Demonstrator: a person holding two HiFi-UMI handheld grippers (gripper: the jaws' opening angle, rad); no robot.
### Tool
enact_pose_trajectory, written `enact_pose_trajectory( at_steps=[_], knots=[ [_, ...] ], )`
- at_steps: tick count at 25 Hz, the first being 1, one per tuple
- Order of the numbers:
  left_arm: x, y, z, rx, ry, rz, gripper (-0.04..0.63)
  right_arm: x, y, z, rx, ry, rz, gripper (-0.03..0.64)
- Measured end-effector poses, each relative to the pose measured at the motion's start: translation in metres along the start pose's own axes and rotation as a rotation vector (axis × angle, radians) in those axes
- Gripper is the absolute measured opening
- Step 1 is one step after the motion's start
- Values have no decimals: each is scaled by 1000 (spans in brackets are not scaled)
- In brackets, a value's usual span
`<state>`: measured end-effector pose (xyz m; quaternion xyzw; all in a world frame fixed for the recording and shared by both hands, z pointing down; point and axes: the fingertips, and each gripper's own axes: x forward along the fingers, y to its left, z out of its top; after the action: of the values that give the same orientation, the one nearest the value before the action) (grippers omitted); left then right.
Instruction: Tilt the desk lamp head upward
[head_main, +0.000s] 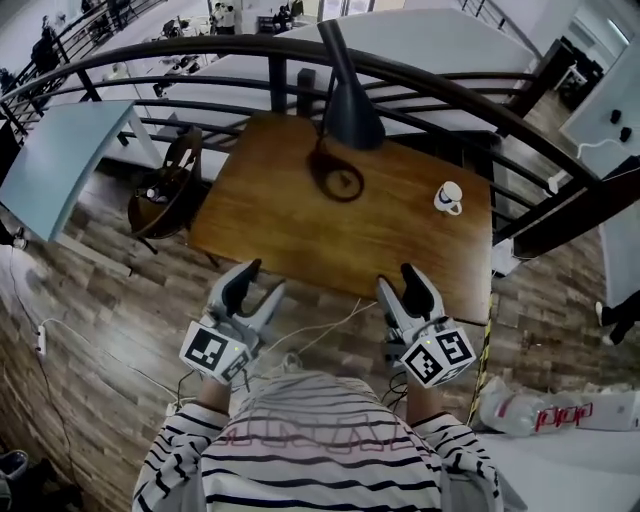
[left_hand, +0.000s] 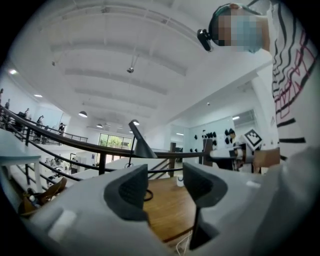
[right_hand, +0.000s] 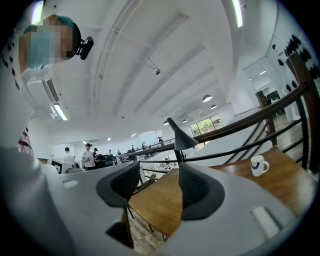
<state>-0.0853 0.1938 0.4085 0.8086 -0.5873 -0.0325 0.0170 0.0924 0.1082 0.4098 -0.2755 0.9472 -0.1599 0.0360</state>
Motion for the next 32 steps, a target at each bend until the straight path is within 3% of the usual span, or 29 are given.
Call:
enact_pose_trajectory(
  at_steps=[10,22,32],
  knots=[
    [65,47,-17,-36,32,-21,218,50,-44,6,32,16,-40,236],
    [159,84,-5,4,18,72,218,130,-124,39,35,29,74,241],
    [246,92,-34,6,31,147,218,171,-201,47,42,58,178,241]
  ],
)
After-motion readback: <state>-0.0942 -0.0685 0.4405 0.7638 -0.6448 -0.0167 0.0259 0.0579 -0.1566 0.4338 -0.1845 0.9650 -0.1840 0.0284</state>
